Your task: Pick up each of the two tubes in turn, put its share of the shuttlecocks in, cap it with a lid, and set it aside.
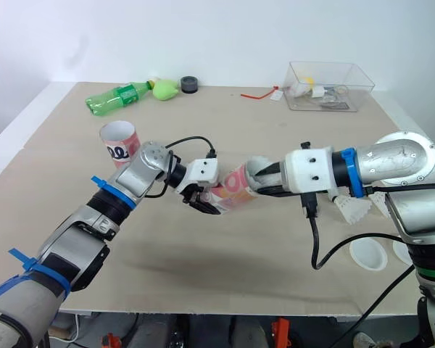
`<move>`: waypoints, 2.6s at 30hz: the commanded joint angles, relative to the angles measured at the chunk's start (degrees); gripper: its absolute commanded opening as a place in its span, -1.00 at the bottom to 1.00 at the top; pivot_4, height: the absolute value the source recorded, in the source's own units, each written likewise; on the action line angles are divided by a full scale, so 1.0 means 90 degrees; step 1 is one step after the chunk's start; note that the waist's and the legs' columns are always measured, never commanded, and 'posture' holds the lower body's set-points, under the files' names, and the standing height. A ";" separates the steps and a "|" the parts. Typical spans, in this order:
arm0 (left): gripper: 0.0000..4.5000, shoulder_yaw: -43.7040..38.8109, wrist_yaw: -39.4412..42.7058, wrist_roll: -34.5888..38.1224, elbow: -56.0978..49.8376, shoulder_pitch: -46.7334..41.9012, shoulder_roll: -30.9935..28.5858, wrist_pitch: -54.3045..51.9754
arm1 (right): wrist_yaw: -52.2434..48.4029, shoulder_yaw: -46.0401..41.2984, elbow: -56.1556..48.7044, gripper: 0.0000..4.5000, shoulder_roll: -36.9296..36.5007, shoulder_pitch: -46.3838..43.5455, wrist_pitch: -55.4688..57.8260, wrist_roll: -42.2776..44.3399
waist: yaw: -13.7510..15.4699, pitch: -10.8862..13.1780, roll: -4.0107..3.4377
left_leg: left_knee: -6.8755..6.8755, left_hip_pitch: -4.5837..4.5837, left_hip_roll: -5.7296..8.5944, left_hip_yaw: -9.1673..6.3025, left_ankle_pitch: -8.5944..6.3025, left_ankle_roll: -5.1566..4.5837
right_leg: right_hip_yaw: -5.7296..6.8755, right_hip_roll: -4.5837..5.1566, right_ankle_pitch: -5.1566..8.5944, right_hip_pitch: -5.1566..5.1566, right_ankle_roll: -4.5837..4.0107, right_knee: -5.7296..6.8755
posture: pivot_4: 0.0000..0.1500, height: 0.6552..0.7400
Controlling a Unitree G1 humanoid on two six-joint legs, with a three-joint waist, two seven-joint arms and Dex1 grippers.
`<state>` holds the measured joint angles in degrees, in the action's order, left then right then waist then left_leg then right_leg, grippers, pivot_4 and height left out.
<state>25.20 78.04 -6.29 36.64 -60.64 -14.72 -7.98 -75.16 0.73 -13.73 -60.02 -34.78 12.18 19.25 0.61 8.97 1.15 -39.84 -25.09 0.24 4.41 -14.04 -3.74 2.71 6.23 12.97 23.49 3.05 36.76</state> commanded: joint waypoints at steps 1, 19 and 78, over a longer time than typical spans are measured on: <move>0.33 0.0070 0.0026 -0.0137 0.0010 0.0014 -0.0156 -0.0090 | 0.0126 -0.0857 0.0104 0.56 -0.0140 -0.0040 0.0769 0.0739 | 0.0000 0.0000 0.0001 | 0.0000 0.0000 0.0000 -0.0001 0.0000 0.0000 | 0.0002 0.0001 0.0001 0.0000 -0.0002 0.0001 | 1.00 1.00; 0.33 0.0201 -0.0024 -0.0317 -0.0018 0.0057 -0.0370 -0.0078 | 0.3576 -0.2056 -0.0213 0.96 0.1834 0.2453 0.3362 0.1049 | -0.0033 -0.0004 -0.0021 | 0.0002 0.0008 -0.0002 0.0006 0.0011 0.0005 | -0.0042 -0.0003 0.0003 0.0013 -0.0009 0.0034 | 1.00 1.00; 0.33 0.0167 -0.0315 -0.0284 0.0531 -0.0079 -0.0515 -0.0047 | 0.0647 -0.0776 0.1391 -0.96 0.0267 0.0040 -0.1425 -0.0351 | -0.0075 0.0005 -0.0014 | 0.0012 0.0050 -0.0087 0.0037 0.0038 0.0021 | -0.0084 -0.0153 -0.0004 0.0005 -0.0003 0.0034 | 1.00 1.00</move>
<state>25.98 76.67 -6.07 38.35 -61.40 -18.63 -8.42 -66.36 -5.23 1.78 -55.59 -32.45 1.24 14.99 -0.06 9.01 1.02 -39.73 -24.62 -0.56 4.74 -13.69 -3.54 1.96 4.85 12.94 23.51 3.01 37.06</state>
